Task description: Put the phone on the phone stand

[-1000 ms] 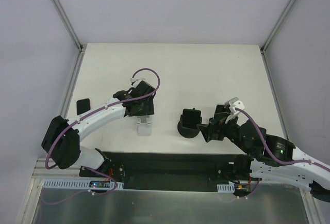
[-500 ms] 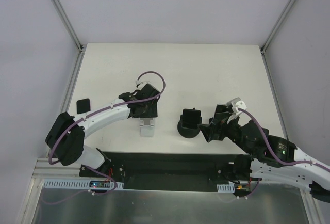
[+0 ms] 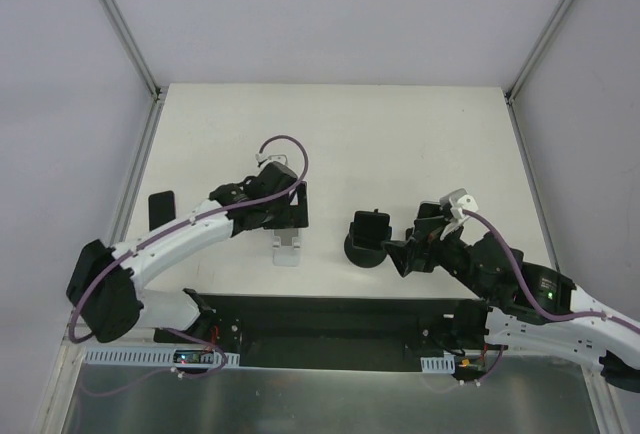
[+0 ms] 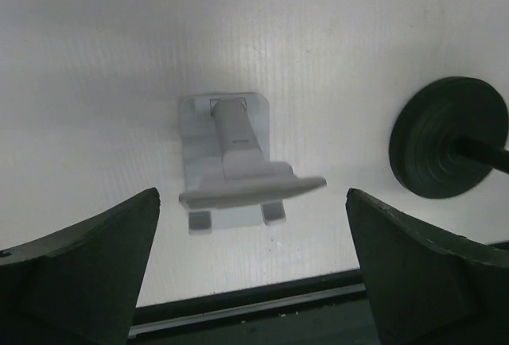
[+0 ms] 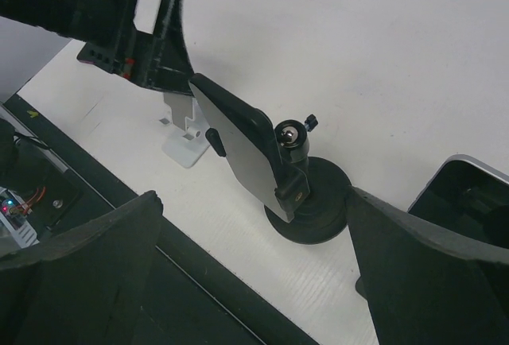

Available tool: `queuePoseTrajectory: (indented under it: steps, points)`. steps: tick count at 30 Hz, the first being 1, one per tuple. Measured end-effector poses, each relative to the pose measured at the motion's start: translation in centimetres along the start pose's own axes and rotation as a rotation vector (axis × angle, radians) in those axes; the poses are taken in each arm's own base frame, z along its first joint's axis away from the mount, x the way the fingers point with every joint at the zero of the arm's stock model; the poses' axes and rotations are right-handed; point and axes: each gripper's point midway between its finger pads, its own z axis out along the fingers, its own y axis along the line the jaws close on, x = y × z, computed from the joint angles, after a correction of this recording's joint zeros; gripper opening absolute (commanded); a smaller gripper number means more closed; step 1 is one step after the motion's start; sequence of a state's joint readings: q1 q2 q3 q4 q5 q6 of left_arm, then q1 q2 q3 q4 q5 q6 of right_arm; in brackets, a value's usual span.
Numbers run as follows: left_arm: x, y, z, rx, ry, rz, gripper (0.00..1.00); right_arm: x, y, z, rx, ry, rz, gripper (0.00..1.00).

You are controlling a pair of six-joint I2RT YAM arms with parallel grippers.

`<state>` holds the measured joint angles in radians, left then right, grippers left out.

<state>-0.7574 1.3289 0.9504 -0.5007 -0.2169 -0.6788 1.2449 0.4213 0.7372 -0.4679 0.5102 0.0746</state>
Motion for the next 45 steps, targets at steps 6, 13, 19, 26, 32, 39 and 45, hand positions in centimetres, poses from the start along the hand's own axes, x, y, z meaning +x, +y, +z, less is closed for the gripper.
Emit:
queuePoseTrajectory:
  steps: [6,13,19,26,32,39,45]
  points:
    - [-3.6,4.0,-5.5,0.059,-0.111,-0.139,0.99,0.2,0.0,-0.2,-0.016,-0.005,-0.004,1.00]
    - [-6.7,17.6,-7.0,-0.197,-0.170,-0.528,0.99,0.2,0.6,-0.6,-0.064,-0.007,-0.019,1.00]
    - [-6.3,25.0,-6.3,-0.333,-0.145,-0.779,0.99,0.2,1.6,-0.9,-0.130,-0.003,-0.036,1.00]
    - [-5.0,33.0,-6.1,-0.378,-0.242,-1.096,0.99,0.2,2.6,-1.3,-0.200,-0.003,-0.058,1.00]
    - [-4.8,35.6,-3.9,-0.361,-0.219,-1.147,0.99,-0.1,2.6,-2.3,-0.239,-0.046,-0.037,1.00]
    - [-3.5,37.2,-0.1,-0.268,-0.098,-1.226,0.99,-0.6,2.3,-3.0,-0.247,-0.084,-0.031,1.00]
    - [-4.2,36.4,0.5,-0.185,-0.084,-1.234,0.99,-0.3,2.0,-3.1,-0.241,-0.075,-0.048,1.00]
